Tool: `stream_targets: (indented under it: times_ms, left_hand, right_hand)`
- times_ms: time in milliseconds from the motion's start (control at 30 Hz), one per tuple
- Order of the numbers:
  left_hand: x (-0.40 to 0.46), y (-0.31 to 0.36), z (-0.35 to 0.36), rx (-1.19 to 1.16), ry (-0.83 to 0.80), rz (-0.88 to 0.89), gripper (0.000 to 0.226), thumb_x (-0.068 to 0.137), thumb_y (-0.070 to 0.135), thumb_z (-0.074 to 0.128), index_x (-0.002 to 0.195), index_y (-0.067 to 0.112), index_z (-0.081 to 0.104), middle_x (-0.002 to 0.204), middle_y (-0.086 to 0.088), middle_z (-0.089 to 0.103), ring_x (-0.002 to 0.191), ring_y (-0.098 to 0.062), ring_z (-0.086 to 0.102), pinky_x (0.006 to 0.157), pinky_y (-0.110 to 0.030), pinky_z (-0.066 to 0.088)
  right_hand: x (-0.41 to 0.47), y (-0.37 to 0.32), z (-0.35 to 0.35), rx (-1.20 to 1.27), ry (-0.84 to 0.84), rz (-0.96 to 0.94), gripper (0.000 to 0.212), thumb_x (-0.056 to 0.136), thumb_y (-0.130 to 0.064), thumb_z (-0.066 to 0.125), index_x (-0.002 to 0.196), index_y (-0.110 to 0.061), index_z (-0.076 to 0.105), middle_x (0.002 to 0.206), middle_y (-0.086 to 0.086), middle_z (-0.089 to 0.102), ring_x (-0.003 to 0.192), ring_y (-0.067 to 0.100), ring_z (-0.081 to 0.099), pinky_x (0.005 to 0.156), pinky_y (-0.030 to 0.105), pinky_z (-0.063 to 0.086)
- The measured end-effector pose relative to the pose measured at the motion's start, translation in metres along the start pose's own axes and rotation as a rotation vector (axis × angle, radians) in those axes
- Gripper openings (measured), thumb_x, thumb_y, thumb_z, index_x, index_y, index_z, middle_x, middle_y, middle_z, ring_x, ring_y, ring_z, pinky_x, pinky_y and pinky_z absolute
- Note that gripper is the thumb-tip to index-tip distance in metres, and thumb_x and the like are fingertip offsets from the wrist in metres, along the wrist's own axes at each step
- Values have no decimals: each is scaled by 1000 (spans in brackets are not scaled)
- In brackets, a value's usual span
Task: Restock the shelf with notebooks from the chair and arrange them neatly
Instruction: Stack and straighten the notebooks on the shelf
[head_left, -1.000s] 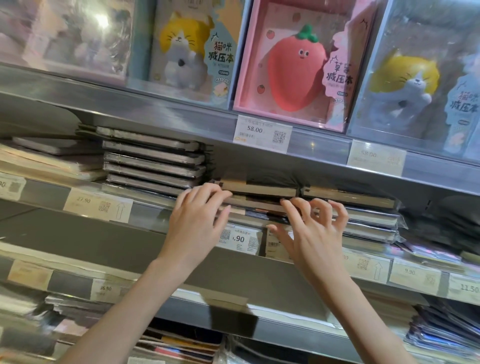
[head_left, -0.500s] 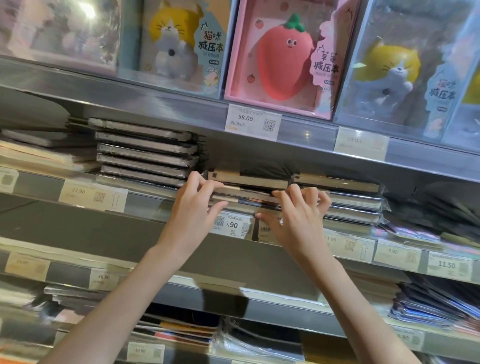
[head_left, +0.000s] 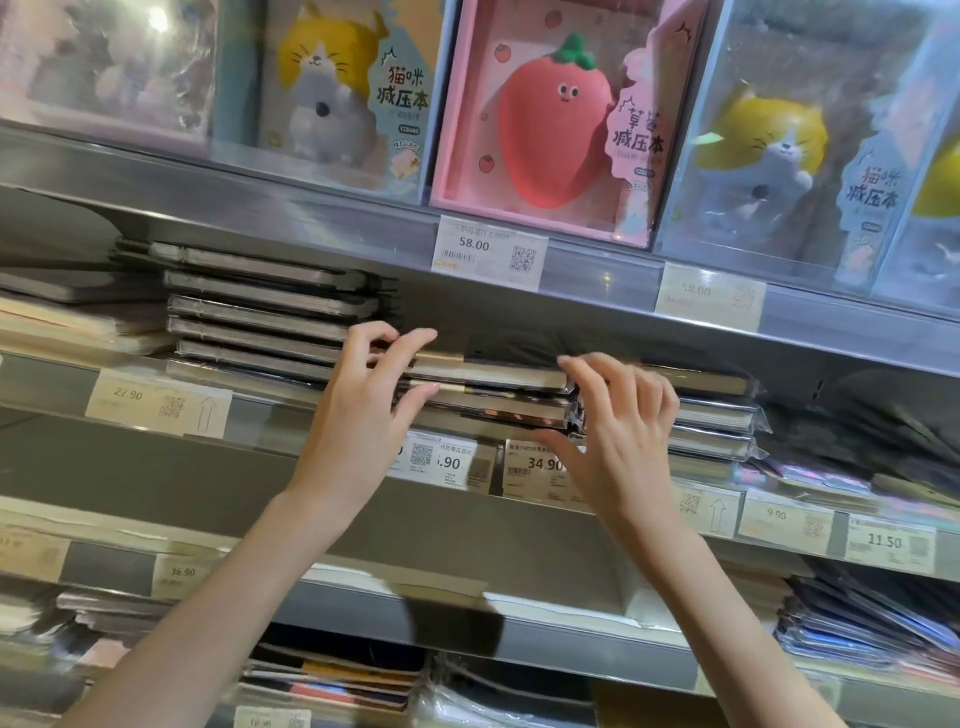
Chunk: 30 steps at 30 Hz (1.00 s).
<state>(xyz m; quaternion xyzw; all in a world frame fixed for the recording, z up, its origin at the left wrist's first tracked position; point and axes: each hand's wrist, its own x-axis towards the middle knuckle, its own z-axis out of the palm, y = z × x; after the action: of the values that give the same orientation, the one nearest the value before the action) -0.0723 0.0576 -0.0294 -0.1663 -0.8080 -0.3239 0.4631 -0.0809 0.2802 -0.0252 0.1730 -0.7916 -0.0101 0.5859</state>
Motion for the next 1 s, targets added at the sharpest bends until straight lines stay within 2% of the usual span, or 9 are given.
stream_targets:
  times_ms: [100, 200, 333, 400, 533, 633, 733, 833, 1000]
  left_hand:
    - [4, 0, 5, -30, -35, -30, 35, 87, 22, 60, 122, 17, 60, 125, -9, 48, 111, -22, 52, 94, -26, 38]
    - [3, 2, 8, -42, 8, -29, 31, 85, 19, 64, 116, 13, 64, 118, -9, 53, 107, -19, 53, 90, -21, 35]
    - [1, 3, 8, -33, 24, 0, 30, 82, 15, 67, 112, 11, 65, 112, -10, 53, 103, -19, 52, 88, -22, 36]
    - [2, 3, 7, -34, 25, 8, 30, 82, 14, 68, 112, 11, 66, 110, -9, 53, 100, -15, 51, 86, -21, 36]
    - [5, 2, 7, -23, 23, 6, 28, 81, 15, 69, 109, 12, 66, 108, -8, 53, 95, -15, 51, 83, -23, 37]
    - [5, 3, 10, -33, 27, -19, 29, 81, 15, 69, 109, 12, 66, 109, -9, 52, 97, -18, 53, 83, -23, 37]
    - [4, 6, 13, -49, 38, -47, 29, 81, 13, 68, 110, 11, 65, 111, -9, 51, 99, -20, 52, 85, -23, 36]
    - [4, 6, 14, -39, 21, -56, 30, 82, 14, 67, 112, 11, 63, 113, -11, 49, 101, -23, 52, 87, -24, 36]
    - [0, 11, 17, -13, -41, -66, 46, 75, 27, 73, 116, 15, 57, 121, -11, 41, 109, -28, 47, 95, -35, 39]
  right_hand:
    - [7, 7, -2, -40, -94, -1, 67, 70, -54, 60, 125, -17, 47, 122, 9, 54, 115, 28, 34, 101, 58, 29]
    - [7, 7, -1, -51, -108, 6, 64, 67, -53, 68, 118, -17, 49, 115, 9, 59, 111, 28, 36, 101, 60, 28]
    - [7, 4, -1, -52, -105, 18, 65, 65, -51, 74, 115, -18, 49, 113, 9, 60, 109, 27, 37, 100, 61, 28]
    - [12, 9, -6, -51, -119, 12, 70, 65, -58, 68, 118, -17, 48, 111, 7, 61, 108, 25, 40, 99, 61, 30]
    - [22, 30, -18, -121, -259, 79, 96, 61, -83, 36, 128, -15, 49, 115, 11, 62, 110, 34, 56, 102, 63, 27]
    - [21, 36, -19, -160, -272, 54, 91, 65, -82, 29, 119, -15, 58, 108, 8, 66, 104, 31, 60, 102, 64, 29]
    - [18, 34, -20, -158, -244, 75, 86, 65, -81, 32, 109, -13, 61, 97, 7, 65, 92, 31, 61, 95, 63, 35]
    - [15, 33, -22, -137, -238, 110, 82, 66, -79, 37, 108, -12, 60, 97, 8, 63, 91, 31, 59, 91, 58, 38]
    - [10, 38, -21, -121, -154, 57, 60, 69, -55, 67, 112, -14, 59, 100, 8, 61, 93, 30, 57, 89, 56, 37]
